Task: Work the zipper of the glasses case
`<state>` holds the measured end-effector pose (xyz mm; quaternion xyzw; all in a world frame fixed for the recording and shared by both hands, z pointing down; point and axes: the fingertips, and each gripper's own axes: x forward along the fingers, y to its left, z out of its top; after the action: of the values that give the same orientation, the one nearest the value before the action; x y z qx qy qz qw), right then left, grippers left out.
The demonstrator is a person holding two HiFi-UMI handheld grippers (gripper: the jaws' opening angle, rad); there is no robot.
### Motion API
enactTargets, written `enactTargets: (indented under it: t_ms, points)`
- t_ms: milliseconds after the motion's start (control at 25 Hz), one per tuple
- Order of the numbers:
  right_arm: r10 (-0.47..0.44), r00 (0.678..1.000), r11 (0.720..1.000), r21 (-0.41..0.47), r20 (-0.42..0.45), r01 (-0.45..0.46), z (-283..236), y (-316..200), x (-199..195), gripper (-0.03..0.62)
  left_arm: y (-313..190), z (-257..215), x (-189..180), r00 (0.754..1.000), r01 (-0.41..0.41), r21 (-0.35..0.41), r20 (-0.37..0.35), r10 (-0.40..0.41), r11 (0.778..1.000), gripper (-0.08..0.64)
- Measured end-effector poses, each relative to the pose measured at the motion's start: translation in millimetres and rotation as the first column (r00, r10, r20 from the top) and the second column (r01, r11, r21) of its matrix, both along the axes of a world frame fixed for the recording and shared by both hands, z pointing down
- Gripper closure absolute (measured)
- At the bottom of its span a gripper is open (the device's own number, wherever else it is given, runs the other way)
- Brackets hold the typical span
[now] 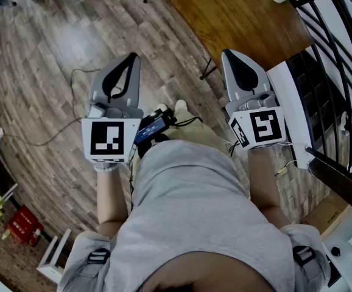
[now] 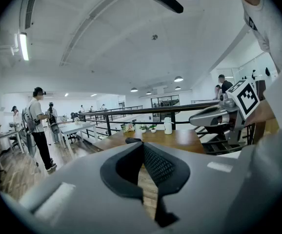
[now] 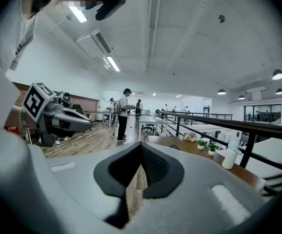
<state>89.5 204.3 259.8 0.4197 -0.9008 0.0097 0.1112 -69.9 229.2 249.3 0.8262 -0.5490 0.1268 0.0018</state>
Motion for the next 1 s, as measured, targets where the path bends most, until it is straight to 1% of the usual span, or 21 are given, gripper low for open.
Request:
enactTargets:
  t_ms: [600, 720, 840, 920, 960, 1000]
  points:
    - [0.005, 1.000, 1.000, 0.002, -0.003, -0.005, -1, 1, -1, 0.591, 0, 3, 1, 1.000, -0.005, -0.004, -0.002, 0.005, 1.000, 0.545]
    - [0.001, 1.000, 1.000, -0.014, 0.018, -0.001, 0, 2, -3, 0.591, 1, 10, -3, 1.000, 0.007, -0.031, 0.006, -0.007, 0.999, 0.545]
    - [-0.005, 1.000, 1.000, -0.023, 0.017, 0.005, 1, 4, -7, 0.591, -1, 11, -4, 1.000, 0.008, -0.038, -0.005, -0.008, 0.999, 0.545]
    - [-0.005, 1.000, 1.000, -0.029, 0.018, 0.005, 2, 4, -10, 0.588, -1, 15, -6, 1.000, 0.011, -0.058, -0.014, -0.012, 0.998, 0.551]
    - [-0.006, 1.000, 0.999, -0.034, 0.022, 0.006, 2, 5, -11, 0.529, -1, 17, -7, 1.000, 0.009, -0.069, -0.018, -0.011, 0.998, 0.554]
    - [-0.006, 1.000, 0.999, -0.037, 0.026, 0.007, 2, 5, -12, 0.490, -1, 19, -7, 1.000, 0.005, -0.078, -0.020, -0.006, 0.997, 0.509]
